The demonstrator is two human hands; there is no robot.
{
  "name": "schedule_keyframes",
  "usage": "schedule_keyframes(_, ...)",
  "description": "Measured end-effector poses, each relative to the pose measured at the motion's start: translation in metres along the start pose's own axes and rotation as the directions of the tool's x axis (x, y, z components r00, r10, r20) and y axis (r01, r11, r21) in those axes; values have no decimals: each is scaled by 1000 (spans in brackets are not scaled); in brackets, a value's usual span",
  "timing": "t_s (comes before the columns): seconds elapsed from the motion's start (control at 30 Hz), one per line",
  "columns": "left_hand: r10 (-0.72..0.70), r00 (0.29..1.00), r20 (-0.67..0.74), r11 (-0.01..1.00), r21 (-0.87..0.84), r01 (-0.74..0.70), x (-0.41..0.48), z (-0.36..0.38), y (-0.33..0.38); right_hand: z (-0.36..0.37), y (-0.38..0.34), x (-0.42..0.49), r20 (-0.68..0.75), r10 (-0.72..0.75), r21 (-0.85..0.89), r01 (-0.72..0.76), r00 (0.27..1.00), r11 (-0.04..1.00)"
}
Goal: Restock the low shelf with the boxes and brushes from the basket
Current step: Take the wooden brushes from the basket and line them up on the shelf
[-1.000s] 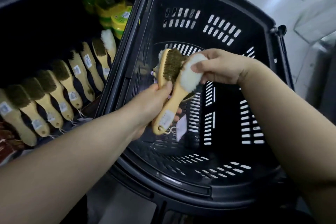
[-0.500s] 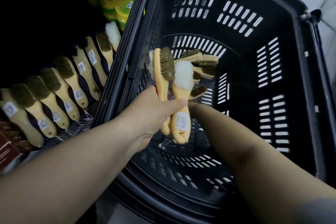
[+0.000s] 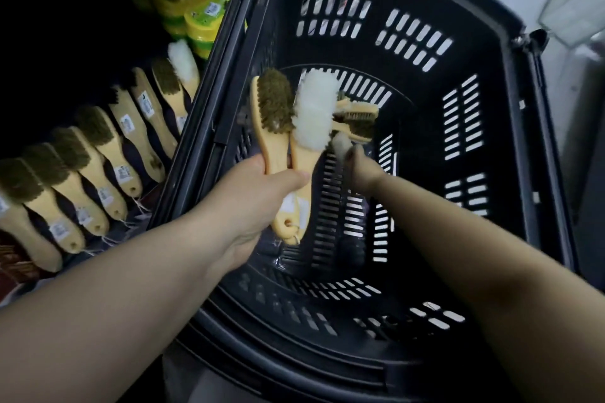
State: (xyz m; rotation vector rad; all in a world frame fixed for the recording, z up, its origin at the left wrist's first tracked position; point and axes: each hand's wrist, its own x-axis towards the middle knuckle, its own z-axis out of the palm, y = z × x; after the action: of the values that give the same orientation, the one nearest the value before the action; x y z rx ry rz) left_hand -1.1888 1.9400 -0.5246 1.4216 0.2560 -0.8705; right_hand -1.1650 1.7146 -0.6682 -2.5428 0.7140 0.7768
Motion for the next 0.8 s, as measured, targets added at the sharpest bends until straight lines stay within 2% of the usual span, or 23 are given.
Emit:
schedule_keyframes(0.07, -9, 1000, 25, 999, -36, 9, 2, 1, 2, -32, -15, -23, 1, -20, 119, 20, 1000, 993)
schedule_keyframes(0.1, -15, 999, 49, 998, -53, 18, 2, 2, 4, -44, -21, -40, 1, -42, 245, 41, 999, 969)
schedule_keyframes(0.17, -8, 996, 92, 997, -77, 15, 2, 4, 7, -61, -29, -82, 69, -60, 606, 6, 996, 795)
schedule_keyframes(0.23, 8, 995, 101, 993, -117, 4, 1, 4, 10, -69, -30, -121, 110, -88, 823, -41, 990, 567)
schedule_keyframes(0.3, 5, 996, 90, 988, -157, 9, 0, 4, 13, -68, -29, -156, 43, -88, 892, 2, 995, 453)
schedule_keyframes(0.4, 2, 995, 98, 987, -161, 14, -6, 5, 15, -60, -29, -186, -12, -110, 918, 55, 994, 394)
schedule_keyframes(0.43, 6, 995, 102, 985, -175, 12, -8, 6, 16, -60, -34, -190, 8, -113, 941, 30, 994, 336)
schedule_keyframes(0.47, 13, 995, 100, 981, -196, 7, -10, 6, 17, -60, -39, -191, 18, -132, 971, 14, 991, 237)
schedule_keyframes(0.53, 33, 996, 87, 975, -223, -13, -12, 6, 17, -62, -54, -192, -4, -233, 999, 16, 973, 50)
schedule_keyframes(0.57, 42, 996, 76, 975, -223, -25, -13, 7, 17, -60, -60, -192, -17, -290, 1000, 20, 957, 8)
schedule_keyframes(0.7, 77, 996, 32, 989, -130, -73, -14, 7, 13, -46, -68, -188, -60, -390, 993, 96, 919, 75)
schedule_keyframes(0.77, 76, 997, 14, 993, -94, -74, -14, 6, 13, -43, -68, -184, -111, -354, 971, 177, 929, 160)
schedule_keyframes(0.8, 69, 998, 12, 994, -90, -67, -14, 5, 13, -42, -68, -182, -151, -327, 942, 235, 933, 238)
